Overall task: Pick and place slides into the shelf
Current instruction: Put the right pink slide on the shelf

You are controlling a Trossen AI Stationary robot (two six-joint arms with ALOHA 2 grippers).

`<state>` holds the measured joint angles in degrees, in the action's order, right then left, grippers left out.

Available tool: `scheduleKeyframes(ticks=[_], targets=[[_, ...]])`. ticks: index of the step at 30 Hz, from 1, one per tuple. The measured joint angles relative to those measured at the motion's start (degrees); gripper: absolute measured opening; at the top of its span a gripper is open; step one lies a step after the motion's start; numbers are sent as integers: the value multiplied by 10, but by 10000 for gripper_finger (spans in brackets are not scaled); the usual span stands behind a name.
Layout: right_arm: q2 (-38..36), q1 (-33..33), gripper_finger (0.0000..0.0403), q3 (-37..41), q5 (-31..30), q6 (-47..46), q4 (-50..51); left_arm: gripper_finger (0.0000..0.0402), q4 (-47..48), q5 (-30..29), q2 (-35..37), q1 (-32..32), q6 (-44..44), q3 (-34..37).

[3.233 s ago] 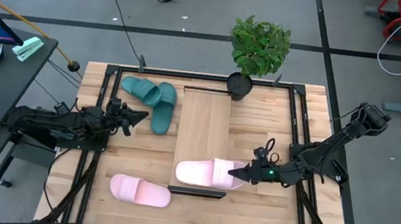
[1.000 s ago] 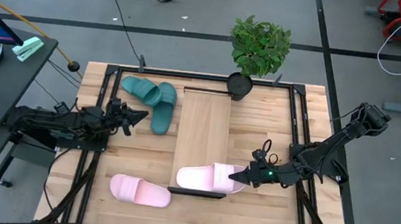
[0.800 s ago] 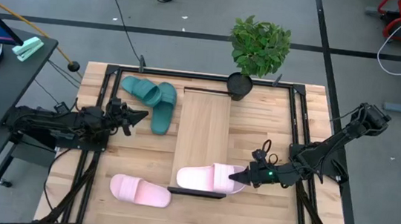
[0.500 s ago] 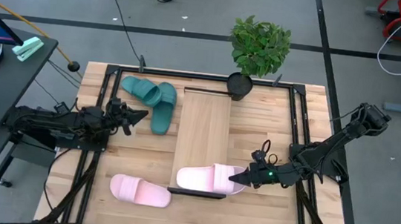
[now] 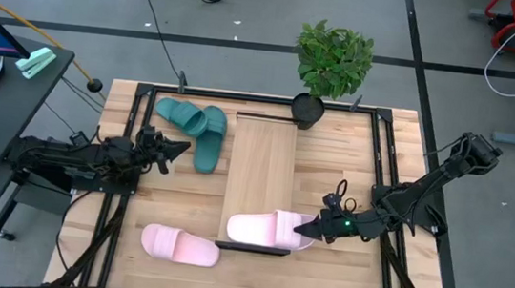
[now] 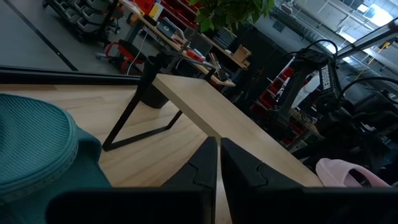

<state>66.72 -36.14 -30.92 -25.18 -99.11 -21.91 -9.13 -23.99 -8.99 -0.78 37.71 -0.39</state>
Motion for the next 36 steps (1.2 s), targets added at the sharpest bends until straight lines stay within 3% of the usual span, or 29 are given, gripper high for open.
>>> scheduleKeyframes(ticks=[10, 36], targets=[[0, 5, 161, 0, 13, 0, 0, 16, 0, 0, 0, 0, 0, 0], [0, 23, 158, -12, 56, 0, 15, 27, 0, -6, 0, 0, 0, 0]])
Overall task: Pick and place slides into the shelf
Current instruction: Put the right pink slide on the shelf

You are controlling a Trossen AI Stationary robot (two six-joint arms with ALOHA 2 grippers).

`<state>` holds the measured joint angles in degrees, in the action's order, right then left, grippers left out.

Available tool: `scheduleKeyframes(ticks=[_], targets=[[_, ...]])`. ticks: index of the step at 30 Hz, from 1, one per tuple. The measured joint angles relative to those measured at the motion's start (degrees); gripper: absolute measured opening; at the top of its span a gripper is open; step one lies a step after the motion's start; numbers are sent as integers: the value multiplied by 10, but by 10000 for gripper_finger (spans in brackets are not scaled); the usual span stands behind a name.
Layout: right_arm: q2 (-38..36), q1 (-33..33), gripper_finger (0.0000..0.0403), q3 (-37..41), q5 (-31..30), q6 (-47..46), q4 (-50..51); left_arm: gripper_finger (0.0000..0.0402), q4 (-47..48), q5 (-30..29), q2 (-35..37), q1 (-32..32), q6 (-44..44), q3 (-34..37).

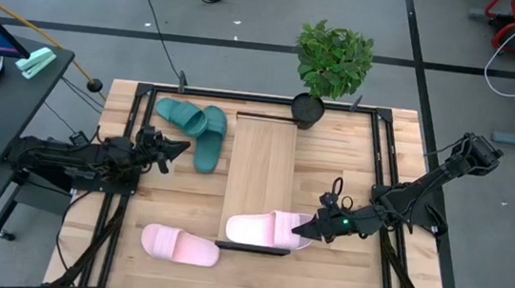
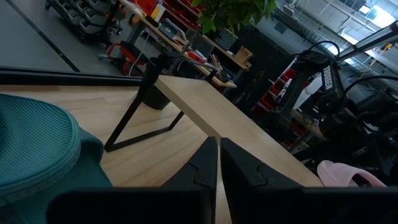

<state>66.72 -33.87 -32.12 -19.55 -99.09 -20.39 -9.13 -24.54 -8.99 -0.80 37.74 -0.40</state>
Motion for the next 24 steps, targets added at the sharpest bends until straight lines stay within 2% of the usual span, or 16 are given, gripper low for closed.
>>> scheduleKeyframes(ticks=[12, 24], targets=[[-4, 0, 158, -1, 0, -4, 9, 21, 0, -1, 0, 0, 0, 0], [-60, -1, 158, -1, 1, -5, 86, 29, 0, -1, 0, 0, 0, 0]])
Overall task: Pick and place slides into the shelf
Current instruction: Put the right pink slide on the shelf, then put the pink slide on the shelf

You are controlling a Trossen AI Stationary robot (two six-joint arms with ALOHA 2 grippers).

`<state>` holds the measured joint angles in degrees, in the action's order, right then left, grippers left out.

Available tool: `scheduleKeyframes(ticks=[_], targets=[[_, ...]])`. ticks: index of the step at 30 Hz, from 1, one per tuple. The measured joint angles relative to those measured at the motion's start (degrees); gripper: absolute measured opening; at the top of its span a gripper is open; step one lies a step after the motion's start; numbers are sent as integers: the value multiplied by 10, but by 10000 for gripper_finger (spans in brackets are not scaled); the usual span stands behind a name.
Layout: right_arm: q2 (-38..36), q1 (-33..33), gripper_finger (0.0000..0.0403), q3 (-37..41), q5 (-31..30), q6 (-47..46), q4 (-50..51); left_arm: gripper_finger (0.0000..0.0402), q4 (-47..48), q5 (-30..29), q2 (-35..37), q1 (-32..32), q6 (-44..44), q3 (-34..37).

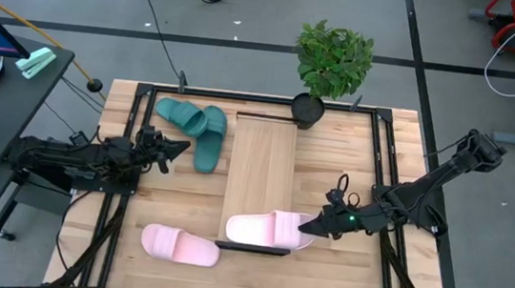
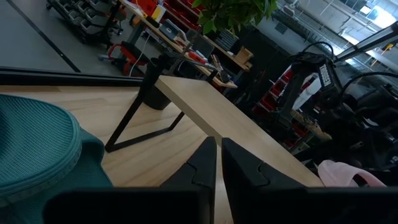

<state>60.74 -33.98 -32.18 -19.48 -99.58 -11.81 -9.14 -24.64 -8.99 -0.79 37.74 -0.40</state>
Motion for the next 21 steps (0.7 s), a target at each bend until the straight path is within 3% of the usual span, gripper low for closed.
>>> scheduleKeyframes(ticks=[12, 21], targets=[[-70, -28, 158, 0, -8, -9, 98, 28, 0, 0, 0, 0, 0, 0], [-179, -67, 158, 0, -51, -9, 215, 28, 0, 21, 0, 0, 21, 0]])
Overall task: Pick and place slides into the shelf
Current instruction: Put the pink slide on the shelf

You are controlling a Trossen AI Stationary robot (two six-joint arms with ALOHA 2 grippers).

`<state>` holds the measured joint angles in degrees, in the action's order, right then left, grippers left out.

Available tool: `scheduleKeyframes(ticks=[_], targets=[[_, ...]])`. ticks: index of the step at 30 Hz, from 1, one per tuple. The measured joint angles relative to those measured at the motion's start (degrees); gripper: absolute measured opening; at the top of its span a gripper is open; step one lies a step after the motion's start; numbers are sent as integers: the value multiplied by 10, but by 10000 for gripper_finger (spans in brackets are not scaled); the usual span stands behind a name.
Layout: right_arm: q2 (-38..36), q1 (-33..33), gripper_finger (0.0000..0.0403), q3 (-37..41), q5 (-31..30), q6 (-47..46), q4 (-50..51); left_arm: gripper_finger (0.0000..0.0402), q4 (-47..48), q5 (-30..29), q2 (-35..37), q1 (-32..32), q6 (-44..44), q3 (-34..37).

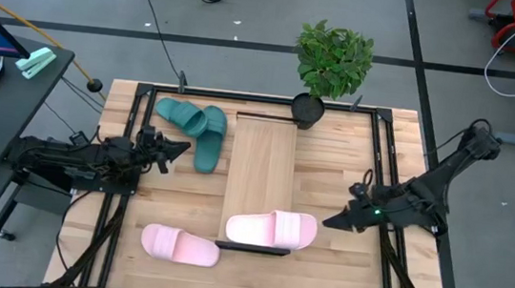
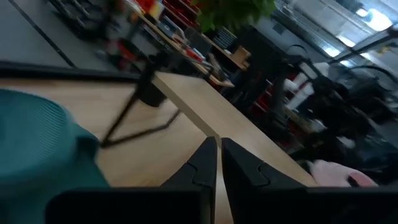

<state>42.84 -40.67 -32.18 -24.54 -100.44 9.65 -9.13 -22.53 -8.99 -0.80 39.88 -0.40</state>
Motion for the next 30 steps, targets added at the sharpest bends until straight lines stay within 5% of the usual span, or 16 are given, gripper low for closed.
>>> scheduleKeyframes(ticks=[9, 21, 30], targets=[[-83, -58, 158, 0, -10, -2, 128, 17, 75, 193, 0, 0, 155, -5], [-91, -106, 158, 1, -4, -21, 243, 4, 532, 290, -26, 1, 219, -260], [-91, -117, 158, 1, 10, -26, 314, 4, 553, 424, -182, 49, 300, -327]])
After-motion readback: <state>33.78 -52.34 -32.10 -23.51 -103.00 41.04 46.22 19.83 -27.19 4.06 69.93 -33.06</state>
